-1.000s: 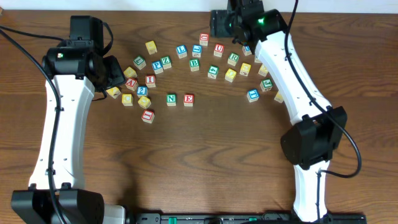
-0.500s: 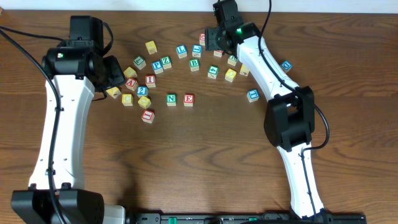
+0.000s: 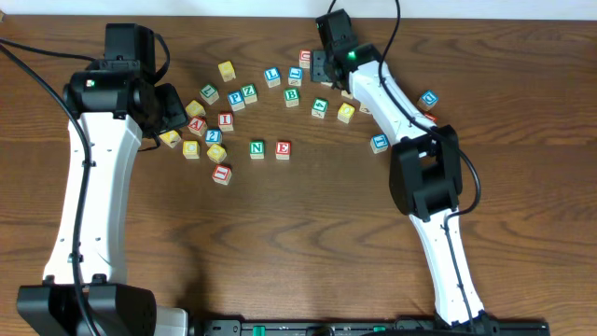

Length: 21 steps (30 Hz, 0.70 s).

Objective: Spell out NEURIPS
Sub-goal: 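Move the right gripper up over the red U block, then lower and close the right gripper on the red U block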

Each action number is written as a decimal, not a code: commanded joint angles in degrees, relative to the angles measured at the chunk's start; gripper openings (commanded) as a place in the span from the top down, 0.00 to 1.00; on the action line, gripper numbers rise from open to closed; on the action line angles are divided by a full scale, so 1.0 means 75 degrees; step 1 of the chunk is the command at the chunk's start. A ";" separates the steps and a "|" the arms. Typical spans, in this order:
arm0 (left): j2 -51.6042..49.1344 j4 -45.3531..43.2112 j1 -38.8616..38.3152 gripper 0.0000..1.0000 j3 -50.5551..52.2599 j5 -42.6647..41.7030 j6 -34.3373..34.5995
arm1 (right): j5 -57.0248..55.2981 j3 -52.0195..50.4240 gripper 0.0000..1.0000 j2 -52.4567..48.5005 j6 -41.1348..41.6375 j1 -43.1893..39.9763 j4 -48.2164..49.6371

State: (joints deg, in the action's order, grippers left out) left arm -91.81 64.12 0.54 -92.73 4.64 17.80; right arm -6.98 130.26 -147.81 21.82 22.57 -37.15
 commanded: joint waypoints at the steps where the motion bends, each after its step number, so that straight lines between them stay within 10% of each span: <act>1: 0.0052 0.0020 0.0006 0.39 -0.0047 0.0012 0.0035 | -0.0262 0.0047 0.41 -0.0195 0.0291 0.0052 0.0157; 21: 0.0052 0.0020 0.0006 0.39 -0.0047 0.0015 0.0035 | -0.0286 0.0041 0.67 -0.0417 0.0516 0.0052 0.0082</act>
State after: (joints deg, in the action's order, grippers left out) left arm -91.81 64.10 0.54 -92.73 4.64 17.80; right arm -8.03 130.26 -149.62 25.21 22.57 -36.21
